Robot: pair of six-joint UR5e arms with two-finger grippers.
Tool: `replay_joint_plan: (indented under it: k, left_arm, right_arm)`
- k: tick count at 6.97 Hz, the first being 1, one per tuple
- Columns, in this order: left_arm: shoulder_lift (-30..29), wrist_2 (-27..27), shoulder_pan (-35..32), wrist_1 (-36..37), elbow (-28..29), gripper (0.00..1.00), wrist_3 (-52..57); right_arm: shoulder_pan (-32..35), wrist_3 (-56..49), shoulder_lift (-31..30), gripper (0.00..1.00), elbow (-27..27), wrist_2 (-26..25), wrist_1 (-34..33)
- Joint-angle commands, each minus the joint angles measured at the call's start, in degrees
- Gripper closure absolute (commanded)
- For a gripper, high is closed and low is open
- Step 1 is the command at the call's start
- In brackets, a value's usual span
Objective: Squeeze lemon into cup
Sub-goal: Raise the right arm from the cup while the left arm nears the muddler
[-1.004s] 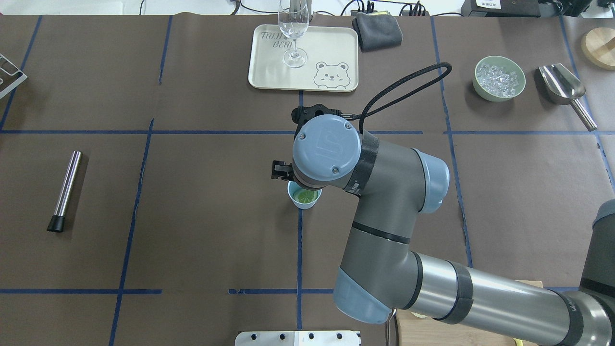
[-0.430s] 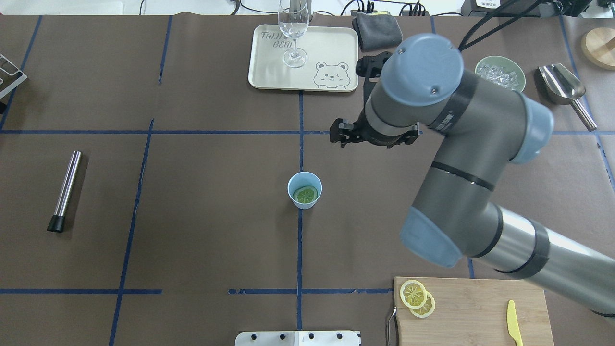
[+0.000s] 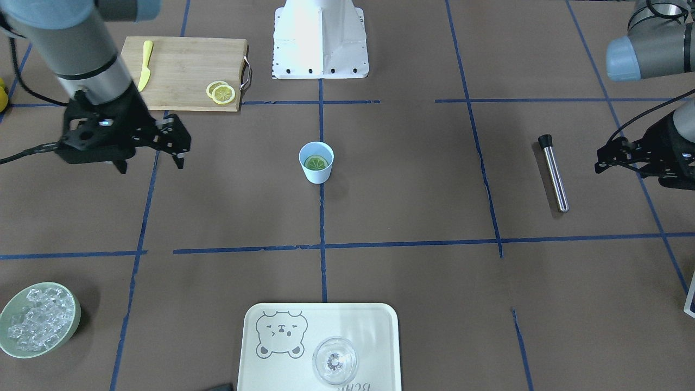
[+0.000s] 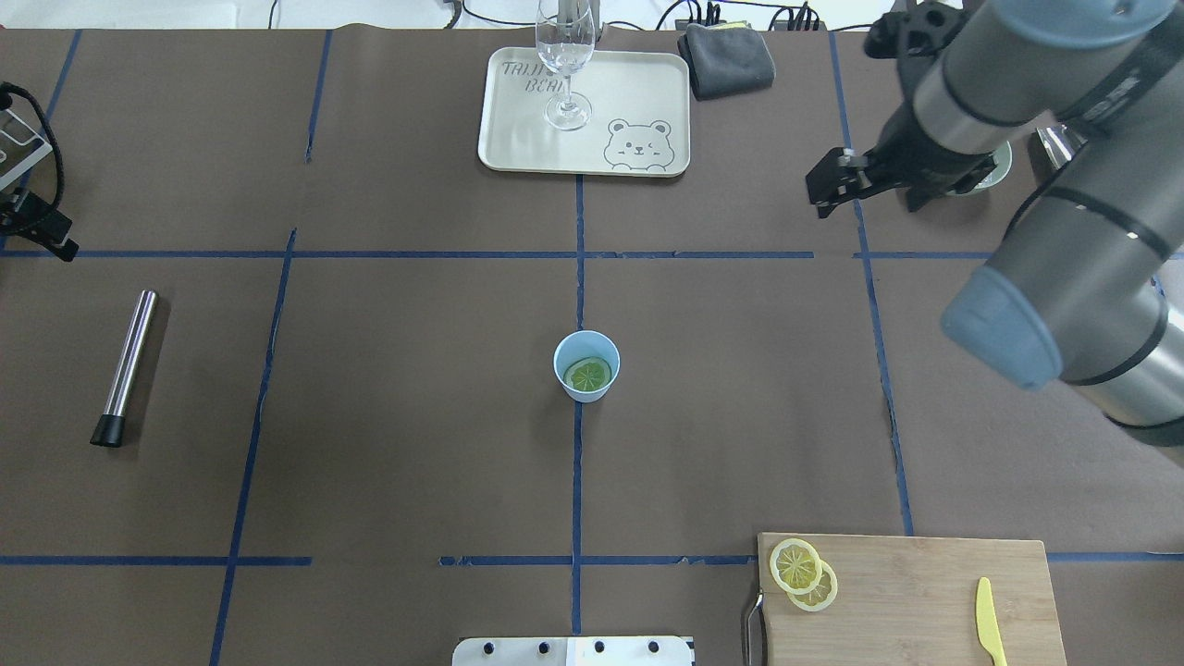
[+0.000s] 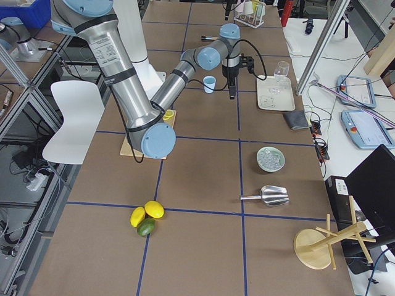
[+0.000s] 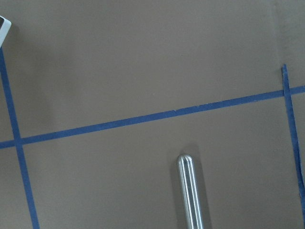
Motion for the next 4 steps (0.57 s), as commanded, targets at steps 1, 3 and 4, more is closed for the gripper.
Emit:
replay_joint_plan:
  k: [1,3,4]
  left_arm:
    - [0.2,0.0,4.8,0.1,0.6,0.00,-4.6]
    - [0.0,-0.1,7.5,-0.3,2.7,0.00,-7.8]
    - [-0.2,-0.2,7.8,-0.5,4.1,0.00,-7.9]
  right_arm:
    - [10.8,-15.8,-7.2,0.00,0.1,6.4,0.0]
    - [17.8,-25.8,-10.8,0.00,-2.4,10.7,0.0]
    - [21.0,-31.0,-12.7,0.00,-5.5,13.7,0.0]
